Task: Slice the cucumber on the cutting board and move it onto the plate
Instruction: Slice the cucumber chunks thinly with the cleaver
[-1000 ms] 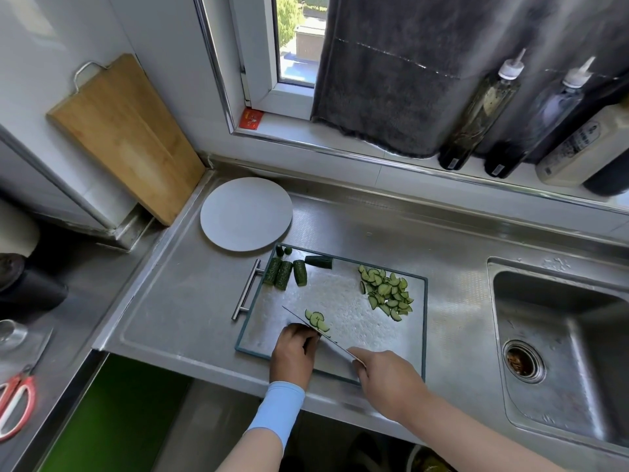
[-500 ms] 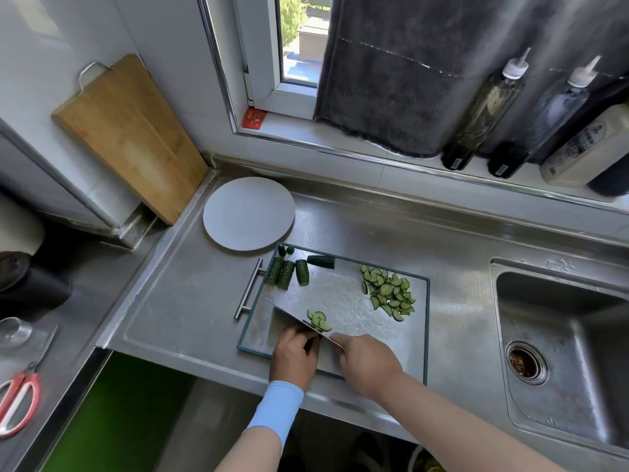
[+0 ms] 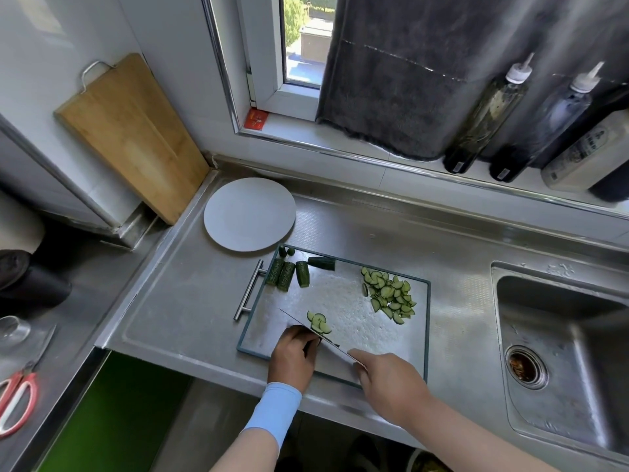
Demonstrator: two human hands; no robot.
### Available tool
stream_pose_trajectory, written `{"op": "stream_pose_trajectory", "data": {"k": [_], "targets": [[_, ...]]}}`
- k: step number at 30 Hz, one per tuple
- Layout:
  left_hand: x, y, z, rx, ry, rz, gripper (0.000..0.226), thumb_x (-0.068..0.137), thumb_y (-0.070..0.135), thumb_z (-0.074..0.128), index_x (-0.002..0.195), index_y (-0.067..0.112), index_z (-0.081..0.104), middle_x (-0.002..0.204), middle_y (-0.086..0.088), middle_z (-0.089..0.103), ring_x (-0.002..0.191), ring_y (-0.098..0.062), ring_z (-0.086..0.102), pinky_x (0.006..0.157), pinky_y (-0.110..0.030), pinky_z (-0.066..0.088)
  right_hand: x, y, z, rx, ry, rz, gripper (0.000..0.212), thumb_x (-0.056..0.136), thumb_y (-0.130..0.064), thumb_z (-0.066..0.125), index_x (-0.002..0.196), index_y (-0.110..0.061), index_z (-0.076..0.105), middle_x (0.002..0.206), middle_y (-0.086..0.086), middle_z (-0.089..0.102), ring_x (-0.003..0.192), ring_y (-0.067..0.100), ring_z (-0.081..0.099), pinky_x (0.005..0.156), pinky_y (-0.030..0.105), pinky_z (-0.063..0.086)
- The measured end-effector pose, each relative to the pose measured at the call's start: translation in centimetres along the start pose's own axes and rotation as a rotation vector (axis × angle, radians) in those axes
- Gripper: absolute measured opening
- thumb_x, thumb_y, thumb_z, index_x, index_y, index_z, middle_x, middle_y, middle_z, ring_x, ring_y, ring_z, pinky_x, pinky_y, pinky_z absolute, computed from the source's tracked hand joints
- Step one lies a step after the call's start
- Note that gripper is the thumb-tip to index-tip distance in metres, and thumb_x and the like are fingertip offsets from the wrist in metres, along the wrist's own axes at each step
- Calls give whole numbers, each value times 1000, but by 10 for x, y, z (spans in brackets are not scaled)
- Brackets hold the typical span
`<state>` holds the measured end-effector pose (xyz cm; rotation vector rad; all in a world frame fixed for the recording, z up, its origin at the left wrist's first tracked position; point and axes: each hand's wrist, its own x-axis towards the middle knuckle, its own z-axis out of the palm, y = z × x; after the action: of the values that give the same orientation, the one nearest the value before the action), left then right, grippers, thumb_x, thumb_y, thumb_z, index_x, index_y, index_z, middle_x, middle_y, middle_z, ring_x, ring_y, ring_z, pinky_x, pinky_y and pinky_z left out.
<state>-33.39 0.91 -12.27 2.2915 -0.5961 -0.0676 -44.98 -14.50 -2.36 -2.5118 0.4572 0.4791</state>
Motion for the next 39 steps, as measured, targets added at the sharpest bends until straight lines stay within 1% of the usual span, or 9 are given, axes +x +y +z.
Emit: {"op": "stream_pose_trajectory", "data": {"k": [5, 9, 13, 18, 22, 26, 30, 35, 39], "targets": [[0, -1, 2, -8, 5, -13, 15, 74, 6, 78, 85, 17, 75, 93, 0, 68, 84, -16, 63, 84, -15, 44, 1, 2, 0, 7, -16, 8, 23, 103, -27, 37, 112, -28, 58, 85, 0, 68, 80, 27, 62, 74, 37, 52], [0, -3, 3, -16, 14, -5, 16, 73, 5, 77, 84, 17, 75, 93, 0, 68, 84, -16, 63, 85, -15, 45, 8, -1, 0, 7, -33, 28, 27, 101, -26, 38, 119, -27, 59, 87, 2, 70, 82, 26, 63, 76, 37, 54], [-2, -4, 6, -20, 36, -1, 17, 71, 4, 81, 82, 15, 75, 91, -1, 69, 81, -19, 64, 77, -25, 54, 19, -8, 1, -25, -63, 15, 22, 97, -19, 39, 102, -29, 57, 77, -1, 60, 77, 26, 57, 62, 33, 41], [-2, -7, 11, -15, 77, 28, 23, 65, -2, 83, 82, 11, 76, 89, -6, 68, 88, -17, 55, 83, -16, 40, 32, -17, 2, -18, -78, 13, 22, 95, -20, 39, 101, -30, 58, 77, -4, 56, 74, 24, 50, 61, 31, 35], [-3, -8, 12, -21, 83, 9, 23, 66, -1, 83, 84, 12, 76, 91, -6, 67, 92, -16, 53, 86, -15, 39, 33, -18, 0, -25, -83, -9, 17, 94, -20, 40, 93, -32, 52, 76, -5, 53, 73, 24, 47, 60, 32, 33], [-4, -5, 12, -32, 66, -22, 20, 68, 2, 82, 84, 14, 76, 92, -5, 67, 90, -17, 57, 85, -16, 41, 28, -16, 1, -42, -58, -5, 22, 96, -22, 39, 106, -30, 58, 77, -3, 59, 74, 24, 52, 62, 33, 40], [-3, -5, 8, -53, 61, -21, 18, 72, 4, 80, 86, 15, 76, 92, -3, 67, 87, -15, 58, 88, -10, 37, 18, -12, 2, -32, -22, 3, 25, 100, -29, 38, 115, -32, 58, 86, 0, 68, 79, 23, 59, 71, 37, 51], [-3, -5, 5, -53, 69, 26, 19, 72, 0, 79, 85, 13, 76, 91, -5, 68, 88, -15, 57, 91, -10, 37, 7, -7, -1, -43, -8, 16, 30, 104, -33, 38, 126, -32, 57, 102, -4, 73, 94, 22, 64, 81, 36, 53], [-2, -8, 5, -57, 53, 38, 17, 73, 3, 80, 85, 15, 76, 91, -3, 67, 87, -16, 59, 86, -22, 48, -1, -7, -2, -23, -20, 32, 27, 105, -33, 37, 121, -31, 58, 94, -4, 71, 86, 21, 62, 76, 34, 51]]}}
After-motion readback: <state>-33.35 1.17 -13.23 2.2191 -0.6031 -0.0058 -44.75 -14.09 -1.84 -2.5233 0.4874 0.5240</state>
